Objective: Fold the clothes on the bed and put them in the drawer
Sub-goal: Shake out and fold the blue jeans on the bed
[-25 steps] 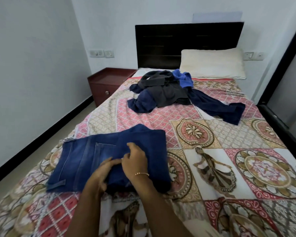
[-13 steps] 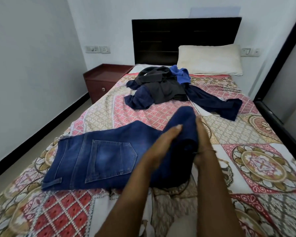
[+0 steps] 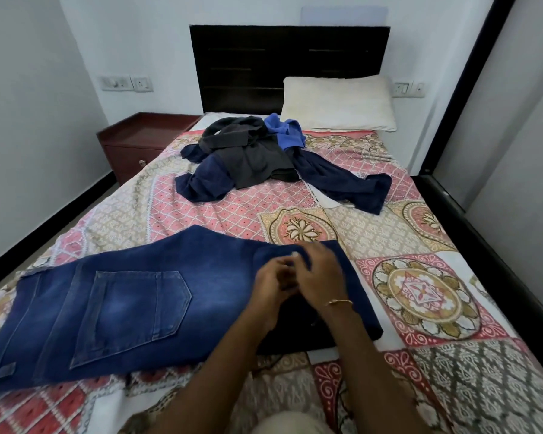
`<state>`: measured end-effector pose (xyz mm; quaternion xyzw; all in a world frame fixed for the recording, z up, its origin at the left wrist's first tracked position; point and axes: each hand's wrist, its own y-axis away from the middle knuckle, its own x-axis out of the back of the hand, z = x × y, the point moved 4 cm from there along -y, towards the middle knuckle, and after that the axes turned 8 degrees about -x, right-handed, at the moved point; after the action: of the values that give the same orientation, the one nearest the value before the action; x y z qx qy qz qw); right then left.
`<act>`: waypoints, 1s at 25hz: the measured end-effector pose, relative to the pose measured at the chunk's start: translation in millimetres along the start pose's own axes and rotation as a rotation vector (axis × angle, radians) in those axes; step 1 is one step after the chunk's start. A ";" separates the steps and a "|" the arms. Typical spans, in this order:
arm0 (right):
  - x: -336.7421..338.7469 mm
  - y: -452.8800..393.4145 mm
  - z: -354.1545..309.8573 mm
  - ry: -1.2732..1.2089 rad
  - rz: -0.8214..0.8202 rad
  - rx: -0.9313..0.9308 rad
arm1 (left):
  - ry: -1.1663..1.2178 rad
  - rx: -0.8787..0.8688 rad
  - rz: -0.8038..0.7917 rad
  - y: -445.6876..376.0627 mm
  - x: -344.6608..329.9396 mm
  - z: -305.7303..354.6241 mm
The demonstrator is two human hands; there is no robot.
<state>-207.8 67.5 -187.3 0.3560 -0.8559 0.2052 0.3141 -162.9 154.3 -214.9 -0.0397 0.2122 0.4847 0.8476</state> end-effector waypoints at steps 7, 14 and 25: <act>-100.1 10.9 10.6 0.528 -0.246 0.208 | -1.338 -0.455 0.418 -77.6 129.7 78.2; -108.2 5.7 9.4 0.596 -0.130 0.203 | -1.480 -0.100 0.157 -140.4 182.8 91.6; -103.3 7.7 11.8 0.467 -0.254 0.175 | -1.742 -0.987 -0.129 -9.2 171.3 50.5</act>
<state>-161.4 115.4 -267.4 0.4291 -0.6878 0.3140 0.4942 -63.6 301.1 -238.6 -0.0294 -0.7096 0.3316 0.6210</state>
